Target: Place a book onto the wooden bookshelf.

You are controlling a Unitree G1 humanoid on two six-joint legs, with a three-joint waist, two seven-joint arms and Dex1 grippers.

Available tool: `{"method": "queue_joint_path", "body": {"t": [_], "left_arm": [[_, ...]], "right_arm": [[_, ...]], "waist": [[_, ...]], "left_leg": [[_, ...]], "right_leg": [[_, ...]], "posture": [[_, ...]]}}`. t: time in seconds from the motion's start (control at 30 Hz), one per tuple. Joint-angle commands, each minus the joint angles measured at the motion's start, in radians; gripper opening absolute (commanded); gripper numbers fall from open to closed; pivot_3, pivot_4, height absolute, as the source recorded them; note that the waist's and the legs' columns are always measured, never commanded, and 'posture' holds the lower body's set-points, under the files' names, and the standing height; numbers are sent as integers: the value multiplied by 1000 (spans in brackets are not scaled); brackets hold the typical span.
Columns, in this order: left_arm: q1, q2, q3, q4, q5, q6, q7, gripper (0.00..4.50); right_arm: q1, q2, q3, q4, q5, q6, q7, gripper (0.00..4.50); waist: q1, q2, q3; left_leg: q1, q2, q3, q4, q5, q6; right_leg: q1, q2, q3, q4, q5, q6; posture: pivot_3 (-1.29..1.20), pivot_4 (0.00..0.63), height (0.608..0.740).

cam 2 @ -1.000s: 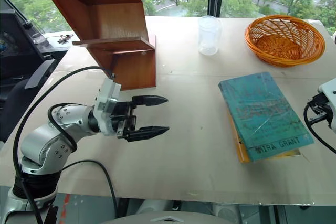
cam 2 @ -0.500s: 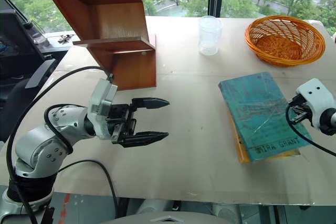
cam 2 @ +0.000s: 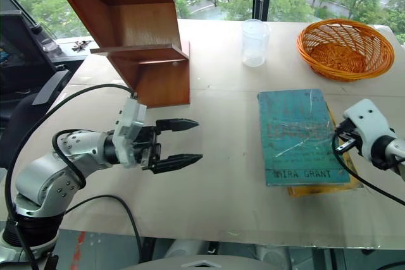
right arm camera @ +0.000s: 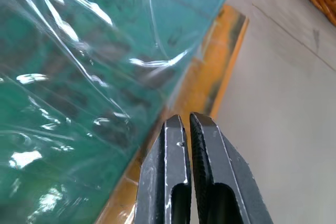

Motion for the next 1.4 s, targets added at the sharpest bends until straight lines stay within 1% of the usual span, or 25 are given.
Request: {"method": "queue_joint_path", "body": {"t": [0.03, 0.07, 0.1, 0.13, 0.17, 0.2, 0.23, 0.3, 0.33, 0.43, 0.53, 0.57, 0.6, 0.67, 0.77, 0.87, 0.97, 1.07, 1.2, 1.3, 1.33, 1.4], "left_arm": [[-57, -30, -32, 51, -82, 181, 87, 4500], [-85, -47, -32, 77, -125, 236, 100, 4500], [-115, -65, -26, 109, -171, 295, 114, 4500], [-158, -89, -30, 176, -204, 388, 146, 4500], [-189, -103, -31, 224, -222, 451, 168, 4500], [-212, -116, -32, 266, -232, 487, 172, 4500], [-245, -141, -20, 327, -262, 550, 191, 4500], [-313, -210, -9, 458, -273, 635, 240, 4500], [-349, -252, -2, 524, -272, 677, 274, 4500], [-419, -340, 13, 638, -256, 741, 324, 4500], [-479, -473, 22, 768, -227, 738, 372, 4500], [-490, -497, 26, 799, -215, 734, 379, 4500], [-499, -519, 15, 831, -187, 716, 386, 4500], [-513, -591, -13, 900, -134, 660, 386, 4500], [-542, -666, -67, 1000, -45, 550, 325, 4500], [-601, -737, -50, 1136, 6, 461, 285, 4500], [-639, -784, -46, 1226, 45, 415, 246, 4500], [-655, -809, -29, 1267, 67, 405, 225, 3657], [-654, -820, 13, 1273, 39, 481, 195, 1841], [-656, -825, 56, 1264, 24, 530, 196, 349], [-654, -819, 67, 1250, 22, 543, 198, 28], [-650, -792, 85, 1209, 12, 566, 192, 28]], "right_arm": [[153, 58, -327, -74, 55, -130, 172, 844], [210, 105, -387, -101, 92, -169, 224, 1400], [257, 154, -438, -132, 148, -207, 278, 1842], [353, 214, -483, -162, 184, -266, 369, 2265], [417, 254, -508, -184, 210, -303, 427, 2722], [465, 284, -520, -195, 213, -332, 452, 3145], [499, 317, -538, -208, 248, -339, 458, 3709], [551, 379, -579, -244, 323, -364, 456, 4473], [578, 407, -594, -266, 352, -383, 459, 4473], [637, 449, -600, -318, 401, -411, 443, 4473], [701, 520, -570, -354, 381, -485, 442, 4473], [710, 533, -559, -361, 376, -500, 433, 4473], [717, 545, -545, -372, 374, -509, 418, 4473], [723, 574, -535, -397, 379, -540, 380, 4473], [742, 600, -505, -428, 371, -566, 333, 4473], [777, 636, -472, -456, 358, -594, 297, 4473], [809, 663, -439, -464, 334, -627, 281, 4473], [832, 673, -423, -470, 328, -658, 265, 4500], [832, 671, -392, -464, 318, -686, 241, 4500], [824, 666, -362, -450, 318, -703, 230, 4500], [820, 660, -351, -442, 312, -709, 229, 4500], [801, 644, -333, -429, 310, -714, 224, 4500]], "waist": [[7, 0, 0], [10, 0, 0], [10, 0, 0], [13, -1, 0], [11, -1, 0], [6, -1, 0], [2, 0, -1], [-11, 2, -2], [-15, 2, -2], [-23, 0, -2], [-16, -1, -2], [-16, -1, -2], [-17, -1, -2], [-16, -1, -2], [-15, -1, -2], [-2, -1, -2], [5, -1, -2], [5, -1, -2], [4, -1, -2], [5, -1, -3], [5, -1, -3], [4, -1, -2]], "left_leg": [[0, 0, 0, 0, 0, 0], [0, 0, 0, 0, 0, 0], [1, 0, 0, 0, 0, 0], [1, 0, -2, 0, 0, 0], [1, 0, -3, 0, 0, 0], [3, 0, -4, 0, 0, 0], [4, 1, -4, 0, 0, 0], [6, 1, -1, 0, 0, 0], [6, 0, -1, 1, 0, 1], [7, 0, 0, 2, 0, 1], [6, 0, -1, 2, 0, 0], [6, 0, -2, 2, 0, 0], [5, 0, -1, 2, 0, 0], [5, 0, -1, 2, 0, 0], [4, 0, 0, 2, 0, 0], [4, -1, -1, 2, 0, 0], [4, -1, -1, 2, 0, 0], [4, -1, 0, 2, 0, 0], [4, -1, 0, 1, 0, 0], [4, -1, 0, 1, 0, 0], [4, -1, -1, 1, 0, 0], [4, -1, 0, 1, 0, 0]], "right_leg": [[0, 0, 1, 0, 0, 0], [0, 1, 0, 0, 0, 0], [0, 2, 0, 1, 0, 0], [0, 2, 0, 1, 0, 0], [1, 2, -1, 1, 0, 0], [3, 3, -3, 2, 0, 0], [4, 3, -2, 2, 0, 0], [5, 3, 1, 3, 0, 0], [5, 3, 2, 2, 1, 1], [5, 3, 2, 3, 2, 3], [5, 3, 2, 3, 2, 3], [5, 3, 2, 2, 2, 3], [4, 3, 2, 2, 2, 3], [4, 2, 3, 2, 2, 3], [4, 2, 3, 0, 2, 3], [4, 2, 2, 0, 2, 3], [4, 2, 2, 1, 2, 3], [4, 2, 3, 0, 1, 3], [3, 2, 3, 1, 1, 3], [2, 2, 3, 1, 1, 3], [3, 3, 3, 1, 1, 3], [3, 3, 3, 1, 1, 3]], "posture": [[0, 150, 740], [0, 150, 740], [0, 150, 740], [0, 150, 740], [0, 150, 740], [0, 150, 740], [0, 150, 740], [0, 150, 740], [0, 150, 740], [0, 150, 740], [0, 150, 740], [0, 150, 740], [0, 150, 740], [0, 150, 740], [0, 150, 740], [0, 150, 740], [0, 150, 740], [0, 150, 740], [0, 150, 740], [0, 150, 740], [0, 150, 740], [0, 150, 740]]}}
